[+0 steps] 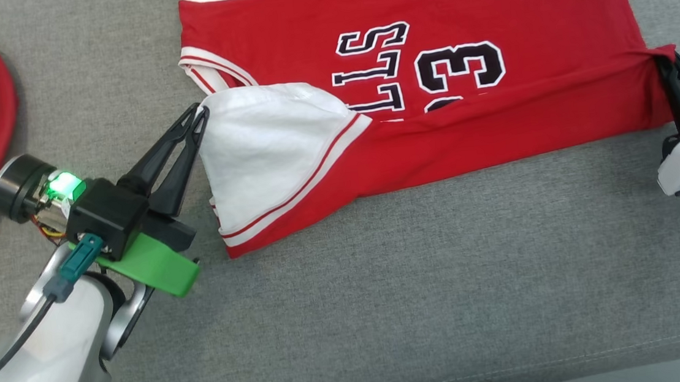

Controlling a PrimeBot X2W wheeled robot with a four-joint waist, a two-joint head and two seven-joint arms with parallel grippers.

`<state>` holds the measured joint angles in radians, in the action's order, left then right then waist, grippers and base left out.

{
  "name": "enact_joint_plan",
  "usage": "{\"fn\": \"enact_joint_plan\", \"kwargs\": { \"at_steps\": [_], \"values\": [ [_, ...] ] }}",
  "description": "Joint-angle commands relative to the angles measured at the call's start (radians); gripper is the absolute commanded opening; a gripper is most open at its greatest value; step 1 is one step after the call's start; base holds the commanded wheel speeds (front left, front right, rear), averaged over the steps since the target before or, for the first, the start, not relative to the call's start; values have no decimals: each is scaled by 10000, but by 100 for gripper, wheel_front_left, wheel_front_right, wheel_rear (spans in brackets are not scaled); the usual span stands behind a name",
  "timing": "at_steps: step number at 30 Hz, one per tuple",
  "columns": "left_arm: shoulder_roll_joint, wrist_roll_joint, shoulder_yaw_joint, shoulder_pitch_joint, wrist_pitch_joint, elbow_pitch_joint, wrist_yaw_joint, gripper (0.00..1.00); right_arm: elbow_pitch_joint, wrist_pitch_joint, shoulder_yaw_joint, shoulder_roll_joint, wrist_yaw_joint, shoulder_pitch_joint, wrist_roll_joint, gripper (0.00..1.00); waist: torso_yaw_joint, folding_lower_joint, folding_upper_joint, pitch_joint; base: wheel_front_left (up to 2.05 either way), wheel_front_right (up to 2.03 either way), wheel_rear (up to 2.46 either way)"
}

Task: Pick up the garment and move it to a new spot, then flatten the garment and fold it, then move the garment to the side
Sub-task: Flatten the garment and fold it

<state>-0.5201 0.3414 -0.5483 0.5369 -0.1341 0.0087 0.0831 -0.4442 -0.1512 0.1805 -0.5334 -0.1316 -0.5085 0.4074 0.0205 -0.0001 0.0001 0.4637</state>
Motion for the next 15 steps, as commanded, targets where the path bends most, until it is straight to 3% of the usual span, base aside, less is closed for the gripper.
{"fn": "enact_joint_plan", "kwargs": {
  "at_steps": [1,2,3,4,11,15],
  "values": [
    [33,-188,-27,276,-124,223,17,31,-82,-94,44,62,18,-184,-22,56,108,1,-1,193,0,0,0],
    [110,-224,-39,404,-207,382,-41,51,-147,-145,49,78,18,-280,-61,100,117,1,-1,218,0,0,0],
    [148,-310,-43,488,-286,522,-89,94,-193,-236,24,97,18,-349,-89,100,122,1,-1,231,0,0,0],
    [189,-411,-27,571,-412,675,-191,100,-243,-331,-5,145,18,-413,-147,100,127,1,-1,237,0,0,0],
    [563,-218,186,-26,-887,1046,-784,100,-147,-1025,-397,468,18,-197,-547,100,79,1,-1,9,0,0,0],
    [1045,1013,572,-1229,-710,878,-1142,100,195,-1146,-592,646,18,435,-827,100,15,1,-1,-235,0,0,0]
  ]
}}
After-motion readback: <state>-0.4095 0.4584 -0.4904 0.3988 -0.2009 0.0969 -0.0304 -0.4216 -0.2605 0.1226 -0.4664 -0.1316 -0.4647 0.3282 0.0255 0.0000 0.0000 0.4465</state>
